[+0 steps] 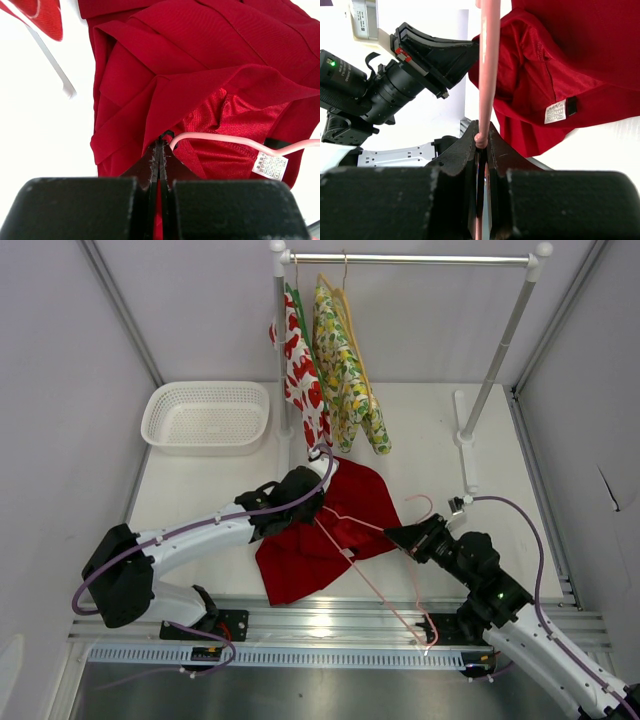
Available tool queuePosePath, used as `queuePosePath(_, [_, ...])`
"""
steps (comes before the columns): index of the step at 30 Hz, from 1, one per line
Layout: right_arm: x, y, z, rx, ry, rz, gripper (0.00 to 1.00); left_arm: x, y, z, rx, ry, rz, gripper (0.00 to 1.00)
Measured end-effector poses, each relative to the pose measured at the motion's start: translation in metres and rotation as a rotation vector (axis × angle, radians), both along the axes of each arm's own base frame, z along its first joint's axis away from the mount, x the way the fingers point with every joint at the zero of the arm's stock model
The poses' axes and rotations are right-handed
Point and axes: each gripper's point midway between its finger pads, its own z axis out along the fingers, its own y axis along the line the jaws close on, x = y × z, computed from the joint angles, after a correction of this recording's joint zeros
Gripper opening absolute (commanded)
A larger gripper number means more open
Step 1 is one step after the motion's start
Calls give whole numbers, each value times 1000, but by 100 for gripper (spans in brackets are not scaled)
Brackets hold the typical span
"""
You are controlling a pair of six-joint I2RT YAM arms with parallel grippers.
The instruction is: Place the skirt on the hanger
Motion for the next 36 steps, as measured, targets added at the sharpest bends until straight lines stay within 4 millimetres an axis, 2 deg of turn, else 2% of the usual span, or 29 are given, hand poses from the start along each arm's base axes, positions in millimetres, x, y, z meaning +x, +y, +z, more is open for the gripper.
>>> queuePosePath(22, [10, 7, -2, 13, -5, -7, 0, -2, -1, -1, -1, 11, -10, 0])
queuePosePath(36, [7, 10, -6, 55, -5, 8, 0, -2, 2, -1, 9, 9, -2, 0])
